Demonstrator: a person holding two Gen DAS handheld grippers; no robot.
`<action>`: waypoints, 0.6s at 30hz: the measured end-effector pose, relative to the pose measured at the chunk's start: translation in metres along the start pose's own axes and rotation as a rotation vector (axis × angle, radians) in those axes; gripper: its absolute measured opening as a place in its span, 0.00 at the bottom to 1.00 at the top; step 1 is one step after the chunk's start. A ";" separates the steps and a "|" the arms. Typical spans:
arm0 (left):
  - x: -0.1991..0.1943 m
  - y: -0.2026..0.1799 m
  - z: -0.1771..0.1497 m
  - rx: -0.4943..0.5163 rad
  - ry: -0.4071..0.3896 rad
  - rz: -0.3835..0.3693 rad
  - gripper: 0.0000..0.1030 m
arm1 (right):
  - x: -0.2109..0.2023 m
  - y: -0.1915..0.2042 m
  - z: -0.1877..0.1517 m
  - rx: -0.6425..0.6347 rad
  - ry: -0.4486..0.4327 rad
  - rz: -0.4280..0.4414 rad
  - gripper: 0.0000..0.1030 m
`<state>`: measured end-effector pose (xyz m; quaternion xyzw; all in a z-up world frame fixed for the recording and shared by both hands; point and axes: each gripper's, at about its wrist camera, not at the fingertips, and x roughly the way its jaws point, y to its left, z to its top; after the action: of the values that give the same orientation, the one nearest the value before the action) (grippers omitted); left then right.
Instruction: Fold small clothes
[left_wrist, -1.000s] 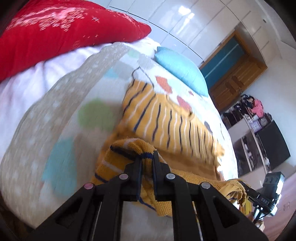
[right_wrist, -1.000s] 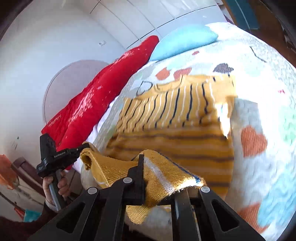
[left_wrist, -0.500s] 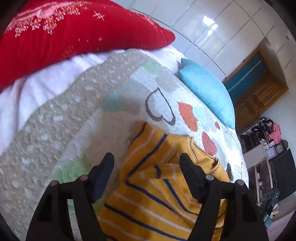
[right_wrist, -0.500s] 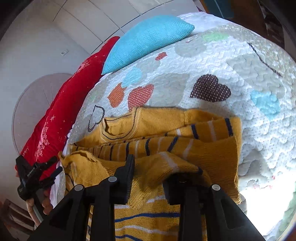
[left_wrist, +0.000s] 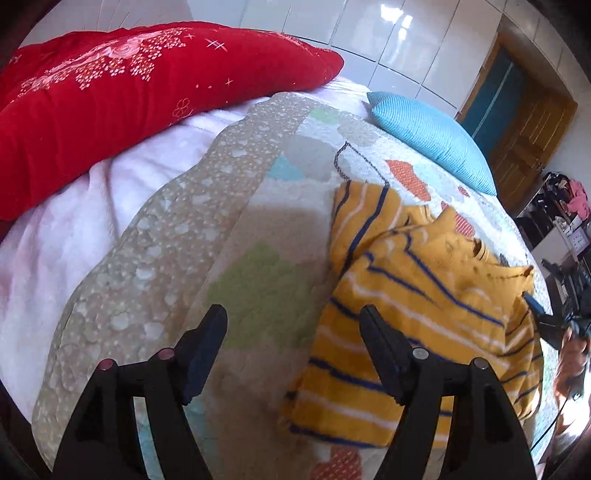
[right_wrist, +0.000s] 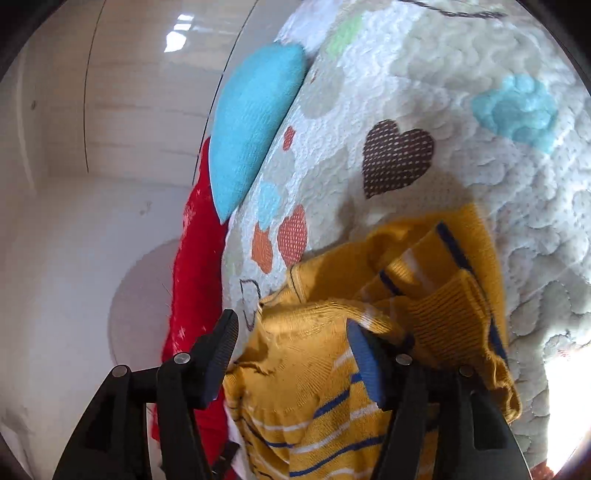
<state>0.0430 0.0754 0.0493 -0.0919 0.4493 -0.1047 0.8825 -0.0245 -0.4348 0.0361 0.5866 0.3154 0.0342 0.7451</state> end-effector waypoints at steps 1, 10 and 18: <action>0.001 0.006 -0.006 0.005 0.010 0.001 0.71 | -0.006 -0.008 0.004 0.065 -0.017 0.049 0.71; 0.006 0.034 -0.033 0.026 -0.050 0.021 0.72 | -0.016 0.070 -0.040 -0.242 0.010 -0.070 0.79; 0.006 0.033 -0.045 0.054 -0.144 -0.005 0.79 | 0.109 0.123 -0.151 -0.698 0.268 -0.308 0.39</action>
<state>0.0133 0.1027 0.0097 -0.0767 0.3813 -0.1123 0.9144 0.0252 -0.2215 0.0826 0.2347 0.4633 0.1035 0.8482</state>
